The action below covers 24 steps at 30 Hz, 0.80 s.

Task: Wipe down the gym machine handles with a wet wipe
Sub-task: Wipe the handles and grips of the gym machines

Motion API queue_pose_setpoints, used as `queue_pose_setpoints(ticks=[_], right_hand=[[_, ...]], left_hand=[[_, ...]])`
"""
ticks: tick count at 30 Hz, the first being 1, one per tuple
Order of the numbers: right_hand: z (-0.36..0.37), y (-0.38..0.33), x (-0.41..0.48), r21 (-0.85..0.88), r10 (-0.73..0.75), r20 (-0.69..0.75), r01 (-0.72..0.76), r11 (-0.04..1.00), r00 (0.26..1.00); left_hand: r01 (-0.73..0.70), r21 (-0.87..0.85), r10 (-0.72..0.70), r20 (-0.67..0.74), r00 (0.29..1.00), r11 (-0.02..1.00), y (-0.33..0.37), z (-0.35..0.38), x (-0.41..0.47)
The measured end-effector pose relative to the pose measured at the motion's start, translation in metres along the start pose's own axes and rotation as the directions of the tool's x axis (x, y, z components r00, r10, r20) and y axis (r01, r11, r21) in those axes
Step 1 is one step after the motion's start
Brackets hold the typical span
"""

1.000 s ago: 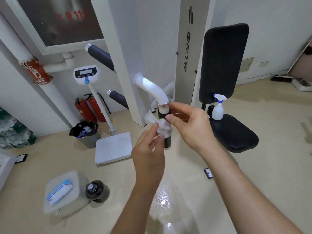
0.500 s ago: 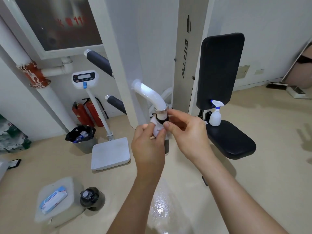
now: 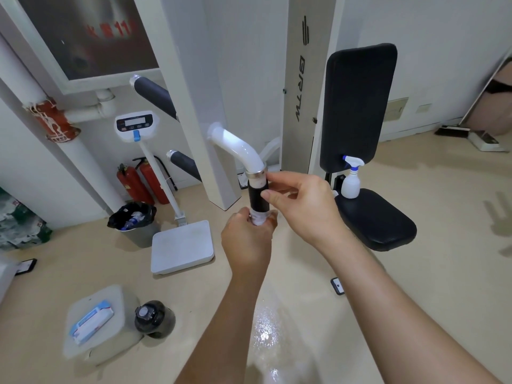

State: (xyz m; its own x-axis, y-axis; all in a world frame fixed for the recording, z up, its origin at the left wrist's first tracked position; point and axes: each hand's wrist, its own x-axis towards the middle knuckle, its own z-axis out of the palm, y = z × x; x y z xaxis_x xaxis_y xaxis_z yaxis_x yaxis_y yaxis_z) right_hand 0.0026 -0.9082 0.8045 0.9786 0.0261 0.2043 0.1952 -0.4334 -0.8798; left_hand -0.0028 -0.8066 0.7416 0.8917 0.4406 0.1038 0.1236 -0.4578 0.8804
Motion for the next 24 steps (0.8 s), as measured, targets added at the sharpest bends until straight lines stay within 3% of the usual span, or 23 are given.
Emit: queue_pose_setpoints(ticks=[6,11,16,21,24], right_hand=[[0.0,-0.001,-0.005,-0.033,-0.023,-0.01,0.023,0.999,1.0],[0.004,0.001,-0.006,-0.008,0.002,-0.038,-0.002,1.0,0.999],[0.001,0.008,-0.006,0.023,-0.01,0.023,0.01,1.0,1.0],[-0.004,0.013,-0.009,0.088,-0.024,0.107,0.014,0.996,0.994],[-0.005,0.014,-0.009,0.117,-0.017,0.134,0.001,0.993,0.991]], left_hand=[[-0.13,-0.03,0.125,-0.121,0.985,0.991,0.024,-0.009,-0.002],[0.08,0.048,-0.086,0.141,0.986,0.996,0.003,-0.011,-0.002],[-0.123,-0.044,0.128,0.159,0.979,0.991,0.017,-0.028,0.017],[0.08,0.033,-0.086,0.241,0.967,0.996,-0.007,-0.008,0.003],[0.063,0.023,-0.066,0.294,0.953,0.998,-0.013,-0.006,0.012]])
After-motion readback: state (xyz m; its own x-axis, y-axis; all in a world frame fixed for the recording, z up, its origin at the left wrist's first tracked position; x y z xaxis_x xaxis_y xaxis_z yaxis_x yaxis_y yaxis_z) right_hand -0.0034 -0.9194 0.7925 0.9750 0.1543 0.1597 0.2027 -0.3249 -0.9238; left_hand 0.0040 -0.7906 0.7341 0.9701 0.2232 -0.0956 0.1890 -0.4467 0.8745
